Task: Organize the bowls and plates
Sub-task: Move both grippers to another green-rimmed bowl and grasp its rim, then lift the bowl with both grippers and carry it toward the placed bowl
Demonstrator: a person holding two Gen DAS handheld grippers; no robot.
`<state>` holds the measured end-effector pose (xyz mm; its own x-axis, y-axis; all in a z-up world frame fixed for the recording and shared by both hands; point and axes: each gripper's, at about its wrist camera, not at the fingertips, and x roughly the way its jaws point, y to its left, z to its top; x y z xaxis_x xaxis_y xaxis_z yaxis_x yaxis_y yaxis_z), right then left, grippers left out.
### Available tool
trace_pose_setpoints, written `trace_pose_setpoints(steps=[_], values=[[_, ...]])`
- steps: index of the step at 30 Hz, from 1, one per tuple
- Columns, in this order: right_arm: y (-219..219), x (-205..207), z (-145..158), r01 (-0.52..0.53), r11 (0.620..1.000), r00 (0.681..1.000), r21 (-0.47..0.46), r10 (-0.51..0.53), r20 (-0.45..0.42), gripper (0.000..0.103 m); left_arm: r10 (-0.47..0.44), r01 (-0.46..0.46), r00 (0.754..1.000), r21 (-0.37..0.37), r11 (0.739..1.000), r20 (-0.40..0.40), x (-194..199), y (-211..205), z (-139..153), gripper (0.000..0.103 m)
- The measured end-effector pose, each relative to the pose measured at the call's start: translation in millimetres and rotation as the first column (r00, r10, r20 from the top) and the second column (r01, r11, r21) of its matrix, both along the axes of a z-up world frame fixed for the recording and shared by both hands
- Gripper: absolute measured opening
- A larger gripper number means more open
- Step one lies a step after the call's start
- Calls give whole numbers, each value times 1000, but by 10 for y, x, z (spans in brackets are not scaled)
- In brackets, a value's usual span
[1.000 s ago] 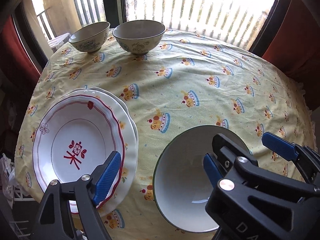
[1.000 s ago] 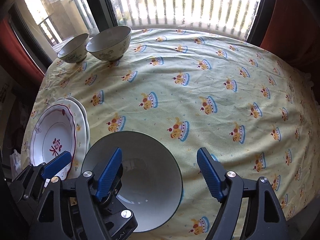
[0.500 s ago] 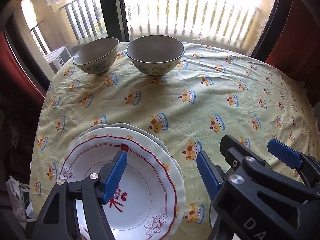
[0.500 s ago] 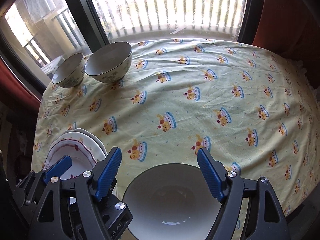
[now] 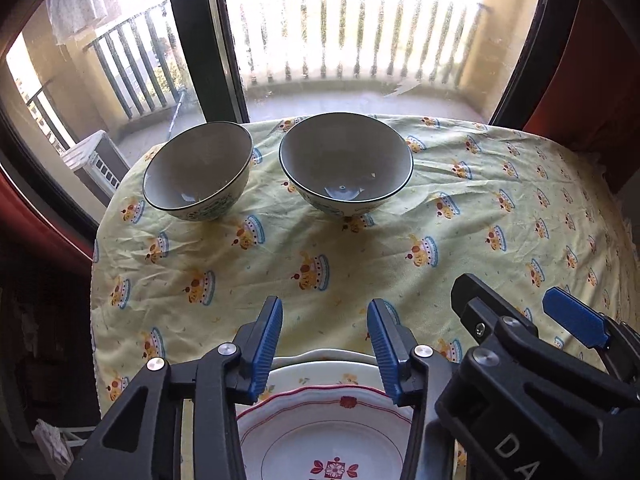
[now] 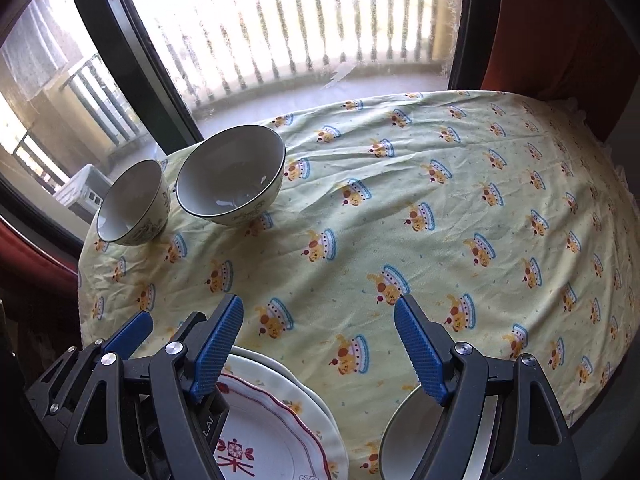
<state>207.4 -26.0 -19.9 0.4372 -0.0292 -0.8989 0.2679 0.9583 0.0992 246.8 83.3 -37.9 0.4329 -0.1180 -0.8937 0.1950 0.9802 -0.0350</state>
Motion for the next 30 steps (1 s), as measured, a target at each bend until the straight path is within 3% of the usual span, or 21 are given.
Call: trace_pose_setpoints(steps=[5, 9, 11, 20, 28, 30], values=[[77, 232, 91, 49, 999, 999, -6, -49, 12, 79, -5, 5, 1000, -18, 1000, -1, 298, 70, 58, 46], [111, 490, 105, 52, 999, 999, 2, -52, 12, 64, 17, -17, 1000, -31, 999, -9, 571, 89, 6, 46], [117, 634, 80, 43, 999, 999, -2, -43, 15, 62, 26, -26, 1000, -28, 999, -1, 704, 84, -36, 46], [91, 1186, -214, 28, 1000, 999, -11, -28, 26, 57, 50, -51, 998, -21, 999, -38, 1236, 27, -400, 46], [49, 1514, -532, 35, 999, 999, 32, -35, -11, 53, 42, -43, 997, -18, 999, -58, 1435, 21, -600, 46], [54, 1556, -588, 34, 999, 999, 31, -33, -17, 47, 45, -46, 997, -20, 999, -64, 1465, 16, -647, 42]])
